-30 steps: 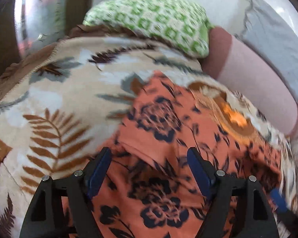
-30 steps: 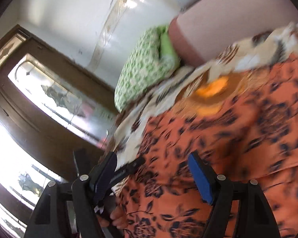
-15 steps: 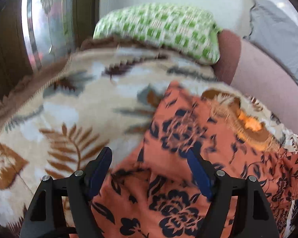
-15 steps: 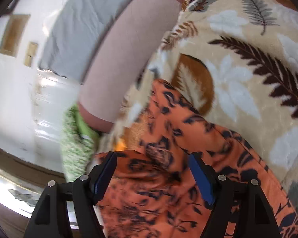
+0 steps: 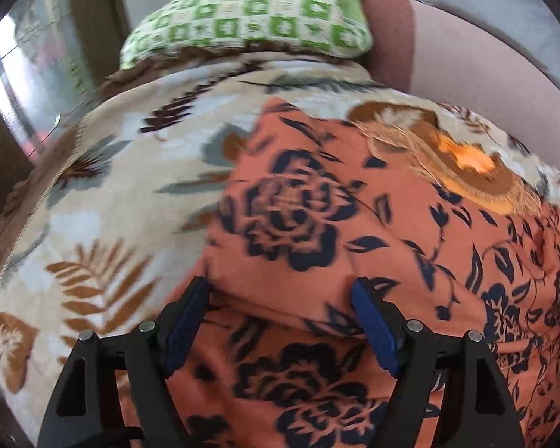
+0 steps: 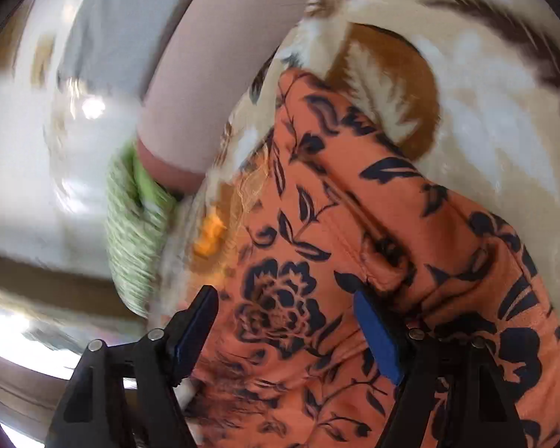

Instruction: Fold small clothes

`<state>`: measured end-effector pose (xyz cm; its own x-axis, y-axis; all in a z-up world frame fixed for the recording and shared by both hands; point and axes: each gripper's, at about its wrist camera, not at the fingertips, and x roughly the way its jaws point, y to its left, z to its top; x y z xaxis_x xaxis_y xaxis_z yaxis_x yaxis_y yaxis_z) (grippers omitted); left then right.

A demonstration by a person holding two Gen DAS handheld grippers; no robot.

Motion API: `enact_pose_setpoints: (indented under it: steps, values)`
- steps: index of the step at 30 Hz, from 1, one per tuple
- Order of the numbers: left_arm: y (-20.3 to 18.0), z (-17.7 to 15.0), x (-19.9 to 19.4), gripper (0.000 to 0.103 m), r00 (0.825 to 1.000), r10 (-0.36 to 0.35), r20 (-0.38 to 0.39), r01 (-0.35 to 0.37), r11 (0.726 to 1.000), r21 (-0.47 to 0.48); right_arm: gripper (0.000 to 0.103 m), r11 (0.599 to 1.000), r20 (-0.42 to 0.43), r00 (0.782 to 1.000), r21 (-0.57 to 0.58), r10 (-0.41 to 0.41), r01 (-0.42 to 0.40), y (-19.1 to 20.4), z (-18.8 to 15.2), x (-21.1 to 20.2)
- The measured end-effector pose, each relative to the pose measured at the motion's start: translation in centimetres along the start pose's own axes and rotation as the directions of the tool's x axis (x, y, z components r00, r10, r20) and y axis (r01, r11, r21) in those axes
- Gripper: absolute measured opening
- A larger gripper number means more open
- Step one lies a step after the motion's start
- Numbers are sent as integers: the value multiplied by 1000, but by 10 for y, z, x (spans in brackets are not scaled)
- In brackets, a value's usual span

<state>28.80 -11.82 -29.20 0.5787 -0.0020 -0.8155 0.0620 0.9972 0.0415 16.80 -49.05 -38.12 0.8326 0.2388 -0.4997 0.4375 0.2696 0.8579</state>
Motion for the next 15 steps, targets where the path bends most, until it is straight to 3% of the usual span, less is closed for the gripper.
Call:
enact_pose_setpoints:
  steps: [1,5,8,11,14,15]
  values:
    - [10,1,-3,79,1000,-9,10,10,999,-36,79,1000,-2,1000,18,20,-20,0,1,-6]
    - [41,5,-10,79,1000,19,24,-15,989,-146,79,990,2,999,-130,54,-53,24,-10,-20]
    - [64,7,-11,79,999,34,32,-27,978,-209,79,978,-95,986,-144,139,-151,35,-25,-5]
    - [84,6,-17,79,998,38,44,-26,968,-252,79,962,-212,966,-195,150,-192,52,-52,19]
    - [97,3,-20,79,997,-63,52,74,963,-258,79,946,-314,929,-187,197,-264,69,-76,36]
    - [103,3,-20,78,988,-143,54,153,950,-271,78,942,-346,913,-174,215,-288,72,-86,41]
